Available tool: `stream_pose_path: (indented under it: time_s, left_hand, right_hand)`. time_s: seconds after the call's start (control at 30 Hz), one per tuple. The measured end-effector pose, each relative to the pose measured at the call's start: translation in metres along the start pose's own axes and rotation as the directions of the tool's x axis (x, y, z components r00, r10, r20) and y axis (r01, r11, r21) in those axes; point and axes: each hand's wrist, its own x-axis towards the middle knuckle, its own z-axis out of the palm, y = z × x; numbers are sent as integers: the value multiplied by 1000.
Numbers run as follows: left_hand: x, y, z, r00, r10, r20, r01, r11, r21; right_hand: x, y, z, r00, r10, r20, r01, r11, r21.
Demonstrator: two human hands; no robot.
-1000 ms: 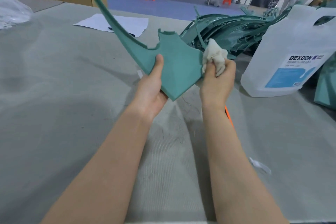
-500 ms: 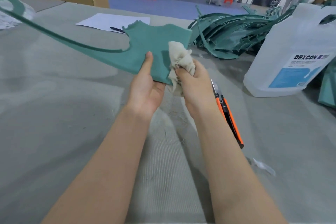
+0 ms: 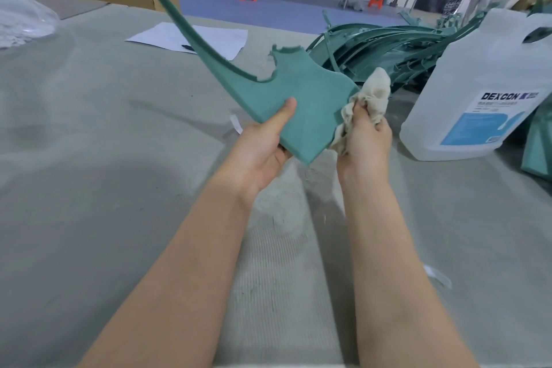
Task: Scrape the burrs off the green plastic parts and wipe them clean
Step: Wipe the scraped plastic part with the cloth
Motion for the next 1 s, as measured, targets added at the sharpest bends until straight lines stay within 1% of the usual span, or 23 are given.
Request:
stream_pose_path:
  time_s: [0.1, 0.2, 0.23, 0.27, 0.33, 0.4, 0.5, 0.6, 0.7, 0.83, 0.9, 1.0]
  left_hand:
    - [2, -2, -1, 1000, -2, -10, 2, 1000, 14]
    - [1, -2, -3, 1000, -12, -28, 12, 1000, -3]
    - [0, -2, -3, 999, -21, -30, 21, 1000, -10]
    - [0, -3, -2, 999, -31, -31, 30, 999, -16]
    - [-1, -4, 0, 998, -46, -43, 44, 998, -36]
    - [0, -2, 1, 996, -43, -80, 35, 995, -98]
    - [3, 1, -1, 987, -1, -160, -31, 980, -198]
    - [3, 6, -4, 979, 10, -204, -62, 967, -246]
    - [2, 9, -6, 975, -19, -220, -37, 968, -249]
    - [0, 14, -10, 971, -42, -234, -13, 974, -226]
    - [0, 17, -12, 973, -46, -228, -5, 976, -216]
    - [0, 19, -14, 983, -65, -169, 42, 990, -135]
  right_hand:
    - [4, 1, -3, 1000, 7, -7, -7, 1000, -2]
    - [8, 4, -6, 997, 12, -72, -21, 992, -126]
    - [9, 4, -7, 995, 25, -94, -35, 993, -109]
    - [8, 4, -8, 993, 62, -98, -67, 997, -48]
    - [7, 0, -7, 989, 137, -62, -129, 985, 116]
    - [2, -3, -4, 984, 176, 36, -179, 964, 196]
    - [-6, -2, 5, 953, 211, 216, -248, 955, 161]
    - [-14, 2, 10, 914, 253, 318, -290, 954, 76]
    - [-14, 0, 8, 894, 275, 353, -311, 949, 47]
    - [-17, -3, 8, 884, 266, 385, -313, 947, 65]
    - [-19, -3, 11, 896, 257, 363, -306, 948, 85]
    - [-12, -7, 7, 931, 237, 279, -289, 943, 165]
